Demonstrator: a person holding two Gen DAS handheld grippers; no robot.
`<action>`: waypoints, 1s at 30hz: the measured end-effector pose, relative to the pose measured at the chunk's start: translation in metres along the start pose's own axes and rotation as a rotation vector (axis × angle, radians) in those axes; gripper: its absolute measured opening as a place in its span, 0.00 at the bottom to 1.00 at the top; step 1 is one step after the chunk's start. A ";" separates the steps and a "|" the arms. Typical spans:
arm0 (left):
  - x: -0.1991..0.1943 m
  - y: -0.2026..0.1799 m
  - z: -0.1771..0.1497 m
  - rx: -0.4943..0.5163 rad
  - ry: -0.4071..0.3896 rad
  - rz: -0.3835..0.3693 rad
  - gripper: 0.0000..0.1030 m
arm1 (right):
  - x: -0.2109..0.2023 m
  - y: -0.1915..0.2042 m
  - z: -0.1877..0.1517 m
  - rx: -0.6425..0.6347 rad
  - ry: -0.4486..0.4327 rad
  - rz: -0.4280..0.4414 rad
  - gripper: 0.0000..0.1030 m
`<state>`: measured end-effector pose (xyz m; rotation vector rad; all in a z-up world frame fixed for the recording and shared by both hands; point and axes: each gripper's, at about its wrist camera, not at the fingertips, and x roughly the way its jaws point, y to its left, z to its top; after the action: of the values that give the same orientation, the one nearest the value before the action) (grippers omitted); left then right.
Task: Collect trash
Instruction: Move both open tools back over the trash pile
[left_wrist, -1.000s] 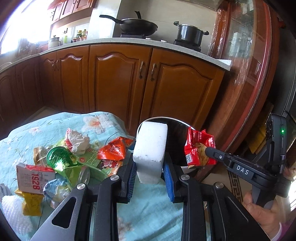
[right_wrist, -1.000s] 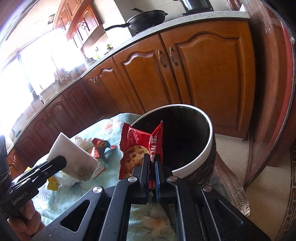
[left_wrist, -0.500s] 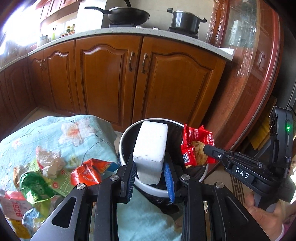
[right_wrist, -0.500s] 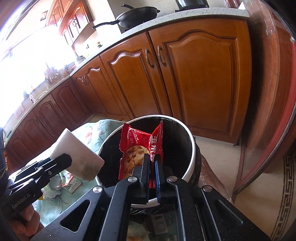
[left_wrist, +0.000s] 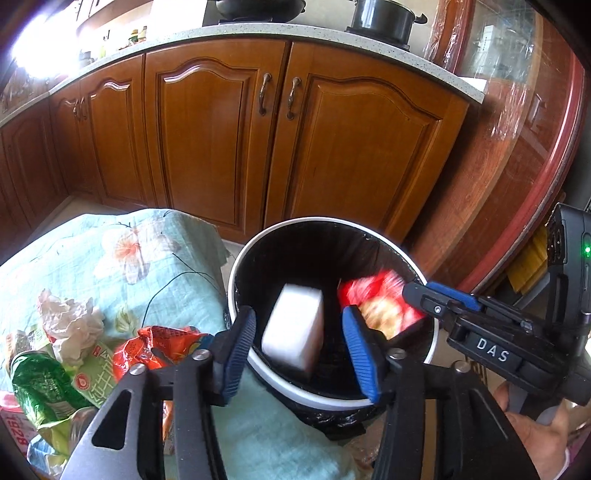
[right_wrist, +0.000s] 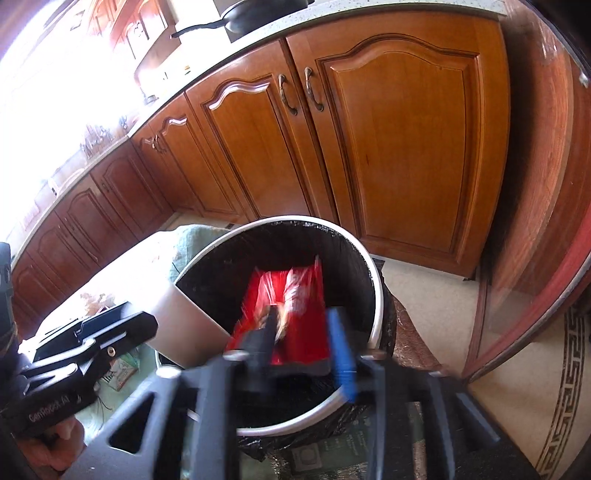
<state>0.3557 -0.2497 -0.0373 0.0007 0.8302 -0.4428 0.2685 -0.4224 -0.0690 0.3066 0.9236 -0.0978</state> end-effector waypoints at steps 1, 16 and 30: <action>0.000 0.000 -0.001 0.001 -0.002 0.001 0.52 | -0.002 -0.001 -0.001 0.004 -0.006 0.002 0.42; -0.044 0.004 -0.050 -0.045 -0.026 0.007 0.60 | -0.023 0.003 -0.030 0.085 -0.045 0.069 0.86; -0.129 0.041 -0.113 -0.138 -0.050 0.065 0.60 | -0.047 0.054 -0.069 0.064 -0.038 0.160 0.86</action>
<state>0.2141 -0.1441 -0.0290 -0.1104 0.8077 -0.3223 0.1984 -0.3527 -0.0586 0.4351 0.8560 0.0146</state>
